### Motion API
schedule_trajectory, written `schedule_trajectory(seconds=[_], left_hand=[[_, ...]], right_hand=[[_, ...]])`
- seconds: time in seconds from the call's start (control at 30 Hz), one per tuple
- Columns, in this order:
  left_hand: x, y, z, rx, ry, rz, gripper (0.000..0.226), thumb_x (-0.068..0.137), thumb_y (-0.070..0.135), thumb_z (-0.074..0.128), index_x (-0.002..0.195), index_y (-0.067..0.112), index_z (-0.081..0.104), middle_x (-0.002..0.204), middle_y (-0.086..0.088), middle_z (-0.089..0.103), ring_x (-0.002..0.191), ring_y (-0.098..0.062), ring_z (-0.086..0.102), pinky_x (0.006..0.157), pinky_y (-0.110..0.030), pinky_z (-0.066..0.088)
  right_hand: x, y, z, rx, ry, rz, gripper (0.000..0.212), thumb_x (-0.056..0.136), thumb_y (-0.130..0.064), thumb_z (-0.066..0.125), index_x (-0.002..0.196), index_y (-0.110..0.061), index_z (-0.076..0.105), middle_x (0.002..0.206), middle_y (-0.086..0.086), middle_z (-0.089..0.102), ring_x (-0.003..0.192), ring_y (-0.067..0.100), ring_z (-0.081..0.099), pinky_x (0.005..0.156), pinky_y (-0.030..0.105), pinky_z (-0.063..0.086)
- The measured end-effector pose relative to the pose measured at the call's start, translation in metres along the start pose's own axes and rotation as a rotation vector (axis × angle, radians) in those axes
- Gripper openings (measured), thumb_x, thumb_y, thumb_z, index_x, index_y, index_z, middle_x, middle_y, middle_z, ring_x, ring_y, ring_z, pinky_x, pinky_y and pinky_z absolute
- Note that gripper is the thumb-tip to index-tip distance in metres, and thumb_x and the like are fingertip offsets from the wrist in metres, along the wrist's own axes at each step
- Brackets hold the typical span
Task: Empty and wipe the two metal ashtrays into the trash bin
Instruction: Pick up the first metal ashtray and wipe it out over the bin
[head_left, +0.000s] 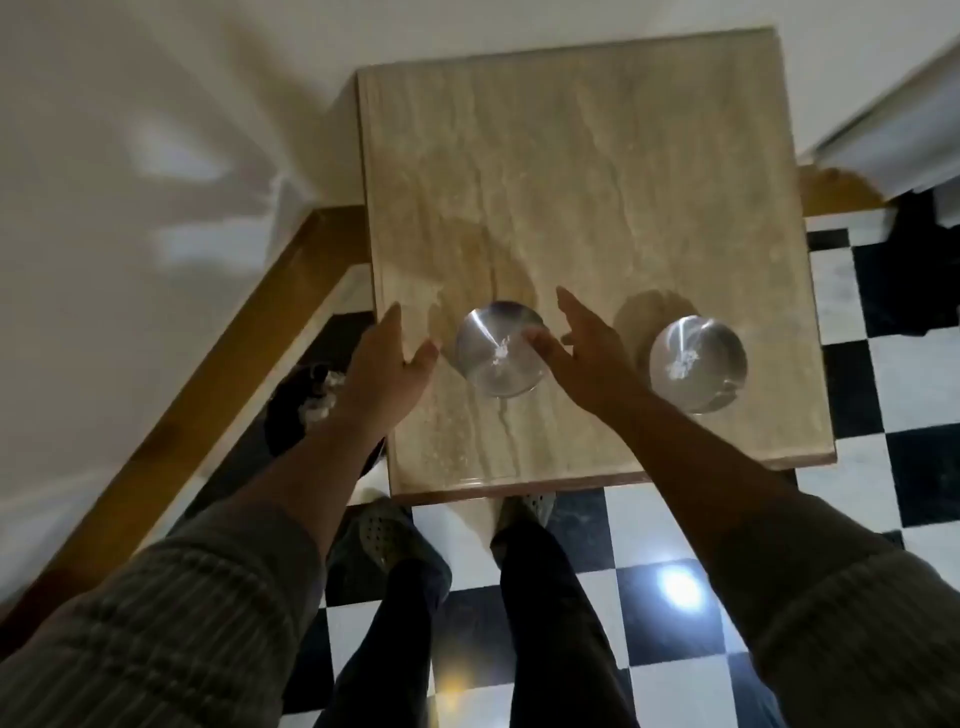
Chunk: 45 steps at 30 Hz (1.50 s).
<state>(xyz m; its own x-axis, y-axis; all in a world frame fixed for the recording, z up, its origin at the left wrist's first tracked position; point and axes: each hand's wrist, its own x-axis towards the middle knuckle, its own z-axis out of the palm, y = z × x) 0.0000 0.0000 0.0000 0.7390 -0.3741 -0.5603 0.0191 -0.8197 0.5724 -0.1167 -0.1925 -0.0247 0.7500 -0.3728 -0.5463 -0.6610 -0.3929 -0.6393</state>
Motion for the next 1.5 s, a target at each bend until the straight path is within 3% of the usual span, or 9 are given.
schedule_trajectory(seconds=[0.13,0.27,0.37,0.57,0.87,1.03,1.2,1.4,1.5], left_hand=[[0.023,0.004,0.028,-0.057,-0.089,-0.206,0.043,0.104,0.032,0.048,0.141,0.012,0.053,0.131,-0.006,0.061,0.122,-0.028,0.058,0.096,-0.039,0.048],[0.041,-0.005,0.051,-0.209,-0.099,-0.243,0.032,0.097,0.026,0.048,0.111,0.007,0.069,0.109,-0.019,0.070,0.104,-0.037,0.068,0.094,-0.054,0.057],[0.045,-0.014,0.060,-0.399,-0.068,-0.312,0.028,0.089,0.023,0.050,0.104,0.012,0.071,0.107,-0.017,0.071,0.098,-0.036,0.071,0.084,-0.056,0.062],[0.026,-0.033,0.042,-0.674,-0.006,-0.484,0.036,0.104,0.029,0.046,0.130,0.006,0.057,0.110,-0.010,0.065,0.081,-0.021,0.067,0.065,-0.038,0.061],[-0.015,-0.106,-0.030,-1.094,-0.126,-0.819,0.031,0.097,0.044,0.059,0.112,0.017,0.063,0.115,-0.017,0.066,0.103,-0.034,0.066,0.076,-0.046,0.059],[-0.017,-0.189,-0.056,-1.398,-0.382,-0.808,0.081,0.086,0.073,0.057,0.140,0.012,0.051,0.139,-0.029,0.059,0.128,-0.046,0.059,0.114,-0.055,0.043],[-0.014,-0.237,-0.075,-1.534,-0.516,-0.719,0.095,0.082,0.081,0.050,0.147,0.013,0.043,0.140,-0.034,0.057,0.123,-0.051,0.061,0.099,-0.058,0.053],[0.002,-0.279,-0.091,-1.394,-0.540,-0.559,0.081,0.074,0.078,0.056,0.137,0.027,0.053,0.142,-0.028,0.054,0.120,-0.049,0.061,0.084,-0.051,0.061],[0.012,-0.297,-0.094,-1.288,-0.478,-0.416,0.083,0.062,0.065,0.079,0.133,0.025,0.061,0.137,-0.022,0.062,0.117,-0.044,0.063,0.083,-0.048,0.060]], right_hand=[[0.026,0.008,0.017,-0.017,0.140,0.138,0.058,0.096,-0.045,0.049,0.144,-0.014,0.037,0.137,0.012,0.056,0.124,0.028,0.054,0.099,0.037,0.044],[0.042,0.008,0.030,-0.155,0.167,0.207,0.024,0.096,-0.018,0.043,0.105,-0.005,0.061,0.107,0.017,0.065,0.097,0.032,0.064,0.073,0.030,0.043],[0.043,0.010,0.039,-0.257,0.139,0.219,0.022,0.095,-0.011,0.042,0.103,-0.003,0.062,0.111,0.017,0.062,0.098,0.032,0.063,0.073,0.030,0.044],[0.031,-0.011,0.054,-0.328,0.053,0.061,0.016,0.094,-0.007,0.044,0.091,-0.004,0.060,0.103,0.015,0.060,0.083,0.022,0.054,0.065,0.024,0.038],[0.025,-0.083,0.117,-0.295,-0.050,-0.165,0.021,0.094,-0.011,0.044,0.073,-0.012,0.049,0.078,0.006,0.051,0.068,0.019,0.052,0.062,0.029,0.042],[0.032,-0.125,0.173,-0.248,-0.123,-0.216,0.019,0.096,-0.012,0.045,0.085,-0.006,0.059,0.084,0.007,0.056,0.074,0.018,0.058,0.066,0.031,0.052],[0.031,-0.151,0.217,-0.216,-0.179,-0.217,0.020,0.098,-0.015,0.046,0.101,-0.004,0.063,0.094,0.009,0.062,0.087,0.023,0.064,0.078,0.037,0.059],[0.041,-0.158,0.260,-0.209,-0.237,-0.186,0.022,0.099,-0.015,0.051,0.118,-0.009,0.060,0.107,0.006,0.064,0.106,0.020,0.061,0.084,0.015,0.038],[0.049,-0.154,0.275,-0.189,-0.268,-0.192,0.024,0.097,-0.009,0.050,0.119,-0.009,0.059,0.098,0.001,0.059,0.095,0.017,0.059,0.066,0.007,0.036]])
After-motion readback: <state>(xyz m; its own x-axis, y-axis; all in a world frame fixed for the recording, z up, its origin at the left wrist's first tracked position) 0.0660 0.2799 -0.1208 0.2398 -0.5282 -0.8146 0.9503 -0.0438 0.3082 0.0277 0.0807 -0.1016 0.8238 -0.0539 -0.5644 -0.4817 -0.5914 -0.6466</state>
